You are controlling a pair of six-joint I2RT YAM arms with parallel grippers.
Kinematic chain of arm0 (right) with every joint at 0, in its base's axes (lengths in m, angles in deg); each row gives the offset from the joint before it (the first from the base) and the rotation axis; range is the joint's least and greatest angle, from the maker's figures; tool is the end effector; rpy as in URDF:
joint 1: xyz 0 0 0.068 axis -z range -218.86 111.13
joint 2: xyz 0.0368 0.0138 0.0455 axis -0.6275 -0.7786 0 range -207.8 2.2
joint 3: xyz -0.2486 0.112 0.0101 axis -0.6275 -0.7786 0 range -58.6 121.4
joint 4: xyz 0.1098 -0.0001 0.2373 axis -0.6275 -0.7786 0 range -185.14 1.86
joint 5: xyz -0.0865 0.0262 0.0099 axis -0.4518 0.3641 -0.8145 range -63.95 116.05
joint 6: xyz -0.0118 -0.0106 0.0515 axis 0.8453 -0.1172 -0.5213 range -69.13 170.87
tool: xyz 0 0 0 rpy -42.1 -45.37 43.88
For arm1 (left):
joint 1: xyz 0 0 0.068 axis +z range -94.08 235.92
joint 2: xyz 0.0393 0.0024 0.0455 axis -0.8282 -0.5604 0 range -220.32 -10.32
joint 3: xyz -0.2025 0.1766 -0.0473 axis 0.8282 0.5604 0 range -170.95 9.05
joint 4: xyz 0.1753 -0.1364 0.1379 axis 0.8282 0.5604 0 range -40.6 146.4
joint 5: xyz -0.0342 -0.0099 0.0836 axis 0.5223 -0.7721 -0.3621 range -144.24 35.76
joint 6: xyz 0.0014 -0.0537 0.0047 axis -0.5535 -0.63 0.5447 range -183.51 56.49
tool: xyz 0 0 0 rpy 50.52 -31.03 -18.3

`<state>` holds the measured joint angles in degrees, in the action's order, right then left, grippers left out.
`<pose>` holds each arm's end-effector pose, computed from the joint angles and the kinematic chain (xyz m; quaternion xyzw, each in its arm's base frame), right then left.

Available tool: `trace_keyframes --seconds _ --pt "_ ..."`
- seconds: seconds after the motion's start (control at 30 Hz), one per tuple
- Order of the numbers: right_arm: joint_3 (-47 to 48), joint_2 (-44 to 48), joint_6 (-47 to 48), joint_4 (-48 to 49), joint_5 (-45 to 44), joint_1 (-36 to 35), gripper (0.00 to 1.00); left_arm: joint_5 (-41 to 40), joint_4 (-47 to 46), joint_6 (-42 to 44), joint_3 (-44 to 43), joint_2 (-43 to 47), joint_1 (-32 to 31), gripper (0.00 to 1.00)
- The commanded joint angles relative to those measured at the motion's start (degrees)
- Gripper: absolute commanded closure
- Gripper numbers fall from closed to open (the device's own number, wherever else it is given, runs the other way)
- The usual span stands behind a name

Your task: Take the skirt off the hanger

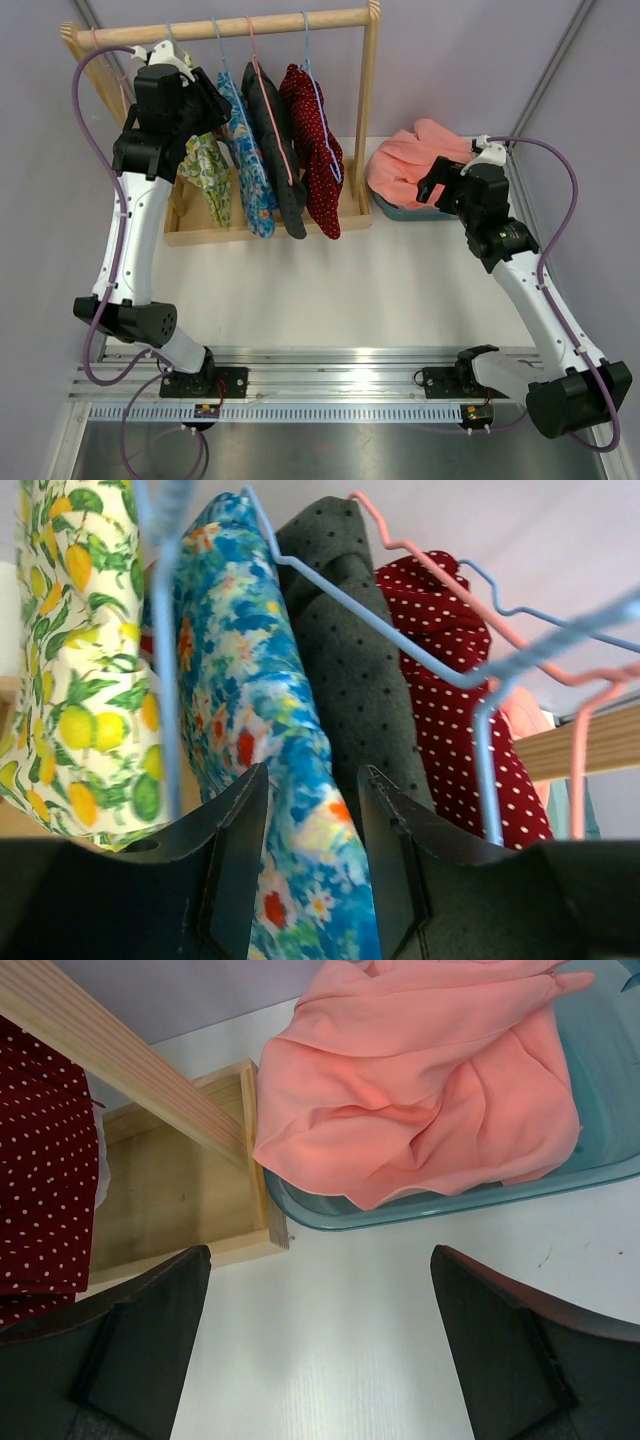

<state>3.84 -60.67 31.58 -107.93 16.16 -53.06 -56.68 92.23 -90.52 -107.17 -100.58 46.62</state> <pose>0.2413 0.0547 0.3691 0.0856 0.8142 0.0964 0.5660 0.3161 -0.0502 0.5070 -0.1362 0.7915 -0.1693 0.5712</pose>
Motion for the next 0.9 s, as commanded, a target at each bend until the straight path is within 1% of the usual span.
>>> trace_keyframes --seconds 0.0,0.27,0.43,0.57,0.7,0.87 --pt "-0.6 0.6 0.1 0.6 0.2 0.2 0.01 -1.5 -4.2 1.2 -1.0 4.6 -0.9 0.55" --pt "-1.5 0.6 0.3 0.9 0.3 0.2 0.00 -2.0 -2.4 1.9 -3.6 5.9 -1.0 0.54" --pt "-2.0 0.6 0.3 1.2 0.6 0.2 0.01 -5.1 -1.5 4.0 -3.4 6.5 -1.0 0.53" --pt "-2.1 0.4 0.2 1.4 0.7 0.2 0.01 -7.8 -0.7 4.3 -2.2 6.0 -1.0 0.54" --pt "-2.1 0.1 0.3 1.3 0.8 0.3 0.01 -10.3 -2.9 4.8 3.2 7.0 -1.0 0.54" --pt "-2.5 0.1 0.4 1.7 0.8 0.2 0.01 -11.2 -3.6 5.2 3.5 4.5 -1.0 0.54"
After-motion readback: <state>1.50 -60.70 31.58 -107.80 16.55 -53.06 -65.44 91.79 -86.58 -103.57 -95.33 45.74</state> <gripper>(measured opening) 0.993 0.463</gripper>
